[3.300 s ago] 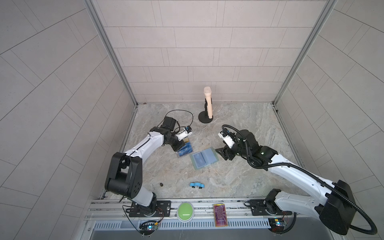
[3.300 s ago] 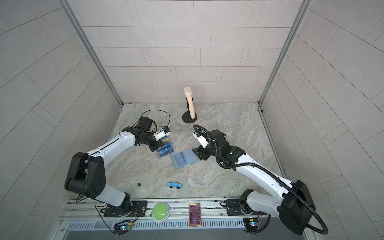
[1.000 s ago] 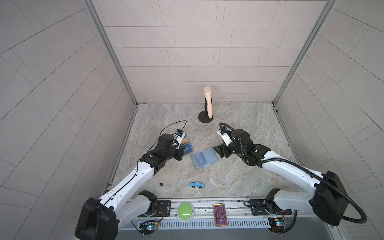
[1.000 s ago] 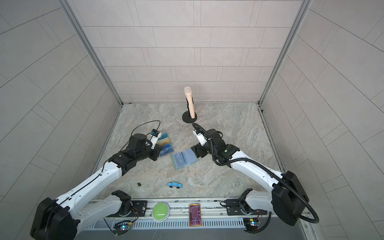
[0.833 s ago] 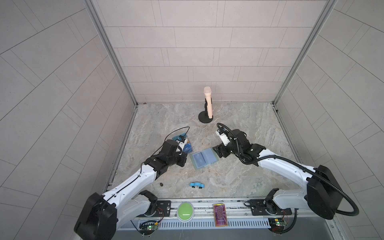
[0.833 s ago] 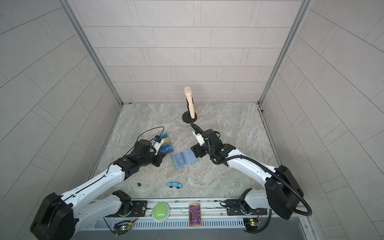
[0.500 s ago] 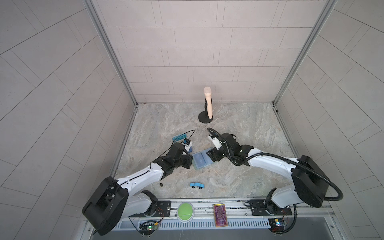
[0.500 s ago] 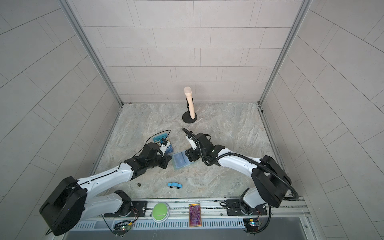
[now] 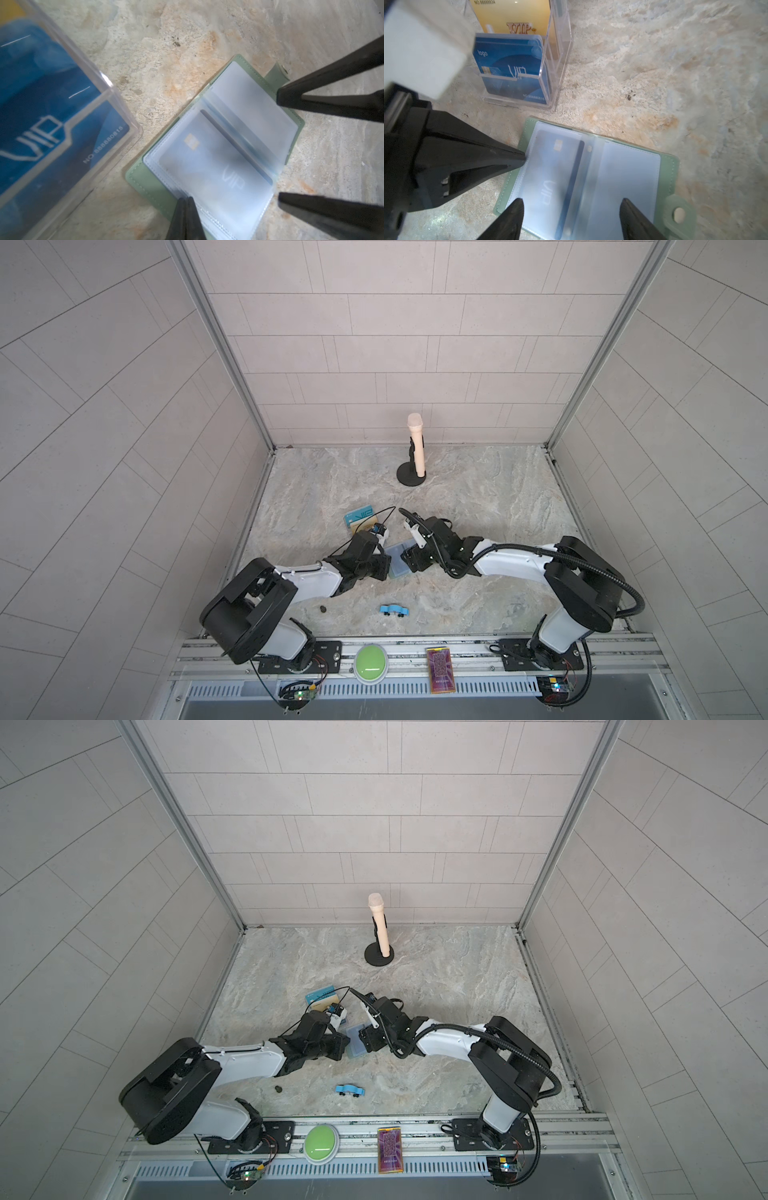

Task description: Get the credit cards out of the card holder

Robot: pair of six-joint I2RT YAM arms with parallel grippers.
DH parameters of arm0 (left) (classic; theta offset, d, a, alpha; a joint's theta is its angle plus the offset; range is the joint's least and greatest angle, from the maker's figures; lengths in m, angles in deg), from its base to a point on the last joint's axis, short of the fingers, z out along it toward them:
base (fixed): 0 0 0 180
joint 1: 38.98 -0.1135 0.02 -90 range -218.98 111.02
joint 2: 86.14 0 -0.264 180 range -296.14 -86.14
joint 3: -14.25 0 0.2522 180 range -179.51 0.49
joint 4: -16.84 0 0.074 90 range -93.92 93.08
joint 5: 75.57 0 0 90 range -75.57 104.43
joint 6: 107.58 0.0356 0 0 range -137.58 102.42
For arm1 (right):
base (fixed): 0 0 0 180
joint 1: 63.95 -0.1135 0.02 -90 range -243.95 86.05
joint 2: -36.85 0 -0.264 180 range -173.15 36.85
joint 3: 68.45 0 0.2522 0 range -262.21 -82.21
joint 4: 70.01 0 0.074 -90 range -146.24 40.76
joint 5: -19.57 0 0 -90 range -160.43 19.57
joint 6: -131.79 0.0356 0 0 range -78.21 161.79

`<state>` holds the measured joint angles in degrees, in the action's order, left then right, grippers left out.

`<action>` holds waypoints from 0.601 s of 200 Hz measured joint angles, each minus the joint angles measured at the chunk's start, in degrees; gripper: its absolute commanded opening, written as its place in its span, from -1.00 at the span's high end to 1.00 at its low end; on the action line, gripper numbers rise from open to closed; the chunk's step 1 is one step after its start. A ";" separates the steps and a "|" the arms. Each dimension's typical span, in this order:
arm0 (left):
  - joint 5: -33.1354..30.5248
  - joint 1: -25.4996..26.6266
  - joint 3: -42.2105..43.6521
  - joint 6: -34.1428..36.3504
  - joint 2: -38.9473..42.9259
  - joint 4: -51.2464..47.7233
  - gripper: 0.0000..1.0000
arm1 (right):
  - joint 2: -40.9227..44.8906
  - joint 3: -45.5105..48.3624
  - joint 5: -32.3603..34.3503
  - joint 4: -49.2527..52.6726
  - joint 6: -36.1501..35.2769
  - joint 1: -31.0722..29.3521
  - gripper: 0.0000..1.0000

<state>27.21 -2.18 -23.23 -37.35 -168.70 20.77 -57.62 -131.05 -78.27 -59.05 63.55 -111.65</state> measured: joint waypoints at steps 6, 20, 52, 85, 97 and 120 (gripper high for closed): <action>-0.02 -0.02 0.42 -0.20 0.00 0.74 1.00 | -0.22 -0.11 0.15 0.00 0.00 -0.26 -0.50; -0.04 -0.02 1.40 -0.61 0.00 2.58 1.00 | -0.76 -0.59 0.42 -0.02 -0.20 -0.96 -0.49; -0.04 0.00 3.26 -1.42 0.00 6.08 1.00 | -1.57 -1.62 1.62 0.02 -1.03 -2.80 -0.46; 0.00 0.00 4.70 -1.90 0.00 8.74 1.00 | -2.29 -2.14 2.51 0.04 -1.44 -3.41 -0.46; 0.02 0.00 4.94 -2.10 -0.04 9.31 1.00 | -3.32 -2.56 2.80 0.15 -1.57 -3.43 -0.47; 0.13 0.00 5.38 -2.36 -0.44 10.64 1.00 | -5.40 -3.23 3.08 0.76 -1.64 -3.58 -0.49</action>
<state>27.34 -2.18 -17.85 -39.71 -169.14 31.42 -63.02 -134.28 -75.18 -58.29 61.91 -115.24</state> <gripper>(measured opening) 0.041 0.738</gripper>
